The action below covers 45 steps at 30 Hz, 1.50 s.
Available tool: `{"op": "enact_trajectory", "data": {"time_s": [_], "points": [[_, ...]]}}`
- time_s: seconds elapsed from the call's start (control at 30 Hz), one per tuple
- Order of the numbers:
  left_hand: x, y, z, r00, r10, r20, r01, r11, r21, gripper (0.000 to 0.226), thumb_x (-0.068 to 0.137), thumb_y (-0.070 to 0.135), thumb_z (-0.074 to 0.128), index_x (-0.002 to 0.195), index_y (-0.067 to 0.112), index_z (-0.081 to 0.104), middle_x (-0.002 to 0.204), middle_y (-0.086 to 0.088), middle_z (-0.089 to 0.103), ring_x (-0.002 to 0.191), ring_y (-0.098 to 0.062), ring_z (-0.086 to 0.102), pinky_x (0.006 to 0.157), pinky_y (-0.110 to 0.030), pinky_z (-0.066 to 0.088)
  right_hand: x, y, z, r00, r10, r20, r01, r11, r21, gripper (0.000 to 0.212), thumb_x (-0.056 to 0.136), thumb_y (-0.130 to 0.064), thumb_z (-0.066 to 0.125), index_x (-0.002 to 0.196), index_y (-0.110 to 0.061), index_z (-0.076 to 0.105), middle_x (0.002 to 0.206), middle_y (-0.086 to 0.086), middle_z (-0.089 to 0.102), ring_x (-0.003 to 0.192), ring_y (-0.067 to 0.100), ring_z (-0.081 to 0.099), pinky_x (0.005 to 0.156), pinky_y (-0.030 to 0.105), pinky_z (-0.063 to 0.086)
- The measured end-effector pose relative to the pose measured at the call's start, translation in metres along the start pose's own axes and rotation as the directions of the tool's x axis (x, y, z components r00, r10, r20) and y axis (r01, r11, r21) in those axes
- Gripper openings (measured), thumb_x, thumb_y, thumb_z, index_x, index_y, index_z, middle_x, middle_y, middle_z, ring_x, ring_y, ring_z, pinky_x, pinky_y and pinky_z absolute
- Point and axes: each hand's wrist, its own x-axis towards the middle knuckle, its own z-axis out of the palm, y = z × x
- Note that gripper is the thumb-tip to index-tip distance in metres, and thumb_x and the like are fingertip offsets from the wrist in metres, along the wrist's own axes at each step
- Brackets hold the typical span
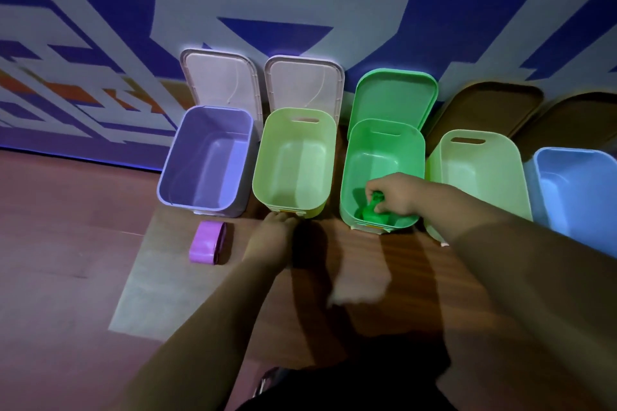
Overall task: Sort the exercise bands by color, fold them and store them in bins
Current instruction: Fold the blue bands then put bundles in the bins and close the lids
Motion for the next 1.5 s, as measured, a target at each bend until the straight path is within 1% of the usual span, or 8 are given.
{"op": "enact_trajectory", "data": {"time_s": [0.17, 0.43, 0.67, 1.0, 1.17, 1.27, 1.37, 1.5], "points": [[0.001, -0.005, 0.006, 0.999, 0.047, 0.026, -0.050, 0.990, 0.132, 0.068, 0.075, 0.017, 0.081, 0.141, 0.018, 0.063, 0.132, -0.005, 0.066, 0.125, -0.034, 0.056, 0.098, -0.043, 0.053, 0.025, -0.004, 0.004, 0.997, 0.078, -0.010, -0.078, 0.997, 0.006, 0.041, 0.094, -0.030, 0.080, 0.131, -0.026, 0.065, 0.122, 0.014, 0.066, 0.107, 0.034, 0.063, 0.089, 0.039, 0.054], [0.001, -0.011, 0.014, 1.000, -0.001, 0.025, -0.003, 0.985, 0.173, 0.040, 0.091, 0.016, 0.061, 0.130, 0.015, 0.058, 0.129, -0.009, 0.062, 0.120, -0.032, 0.055, 0.101, -0.040, 0.049, 0.024, -0.012, 0.016, 0.975, 0.165, -0.146, -0.168, 0.986, -0.002, 0.068, 0.096, -0.024, 0.071, 0.158, -0.030, 0.044, 0.141, 0.013, 0.054, 0.120, 0.041, 0.061, 0.097, 0.048, 0.054], [-0.001, -0.005, 0.006, 0.998, 0.021, 0.055, -0.034, 0.968, 0.247, 0.035, 0.099, 0.015, 0.046, 0.134, 0.015, 0.051, 0.138, -0.008, 0.058, 0.128, -0.033, 0.048, 0.099, -0.041, 0.044, -0.011, -0.033, 0.002, 0.923, 0.181, -0.340, -0.116, 0.972, 0.204, 0.029, 0.104, -0.018, 0.061, 0.130, -0.015, 0.072, 0.131, 0.011, 0.065, 0.120, 0.032, 0.063, 0.106, 0.041, 0.049], [-0.031, 0.008, -0.005, 0.988, 0.007, 0.157, -0.059, 0.943, 0.327, 0.071, 0.088, 0.034, 0.067, 0.152, 0.015, 0.042, 0.140, -0.013, 0.047, 0.127, -0.037, 0.044, 0.101, -0.042, 0.043, -0.074, -0.088, 0.012, 0.854, 0.018, -0.519, 0.175, 0.931, 0.321, 0.016, 0.102, -0.021, 0.060, 0.101, -0.022, 0.076, 0.093, -0.010, 0.070, 0.084, 0.011, 0.065, 0.078, 0.038, 0.057], [-0.037, 0.018, -0.014, 0.959, -0.122, 0.256, 0.087, 0.986, 0.144, 0.063, 0.077, 0.027, 0.082, 0.134, 0.016, 0.058, 0.133, -0.016, 0.048, 0.120, -0.041, 0.053, 0.093, -0.043, 0.050, -0.081, -0.099, 0.040, 0.950, -0.166, -0.264, 0.242, 0.925, 0.292, 0.021, 0.100, -0.026, 0.066, 0.118, -0.019, 0.075, 0.110, -0.005, 0.073, 0.101, 0.012, 0.069, 0.088, 0.030, 0.055], [-0.046, 0.022, -0.019, 0.981, -0.105, 0.161, 0.129, 0.980, -0.152, 0.050, 0.060, 0.029, 0.094, 0.105, 0.025, 0.073, 0.110, 0.001, 0.072, 0.095, -0.019, 0.068, 0.078, -0.035, 0.058, -0.081, -0.093, 0.059, 0.970, -0.202, -0.134, 0.232, 0.933, 0.275, 0.064, 0.093, -0.044, 0.078, 0.148, -0.020, 0.056, 0.135, -0.002, 0.060, 0.118, 0.014, 0.063, 0.088, 0.025, 0.043], [-0.060, 0.031, -0.028, 0.990, -0.128, 0.061, 0.137, 0.754, -0.642, 0.044, 0.067, 0.022, 0.090, 0.107, 0.020, 0.074, 0.100, 0.000, 0.077, 0.090, -0.017, 0.074, 0.079, -0.035, 0.061, -0.084, -0.085, 0.070, 0.969, -0.212, -0.126, 0.244, 0.895, 0.373, 0.083, 0.085, -0.051, 0.085, 0.154, -0.027, 0.046, 0.136, -0.009, 0.054, 0.122, 0.013, 0.058, 0.088, 0.026, 0.041], [-0.075, 0.056, -0.036, 0.967, -0.242, 0.079, 0.177, 0.415, -0.893, 0.042, 0.077, 0.017, 0.085, 0.111, 0.002, 0.066, 0.094, -0.010, 0.072, 0.085, -0.025, 0.068, 0.076, -0.040, 0.058, -0.085, -0.074, 0.060, 0.964, -0.196, -0.179, 0.264, 0.778, 0.570, 0.037, 0.085, -0.042, 0.087, 0.114, -0.031, 0.067, 0.104, -0.009, 0.072, 0.096, 0.017, 0.069, 0.077, 0.025, 0.047]]}}
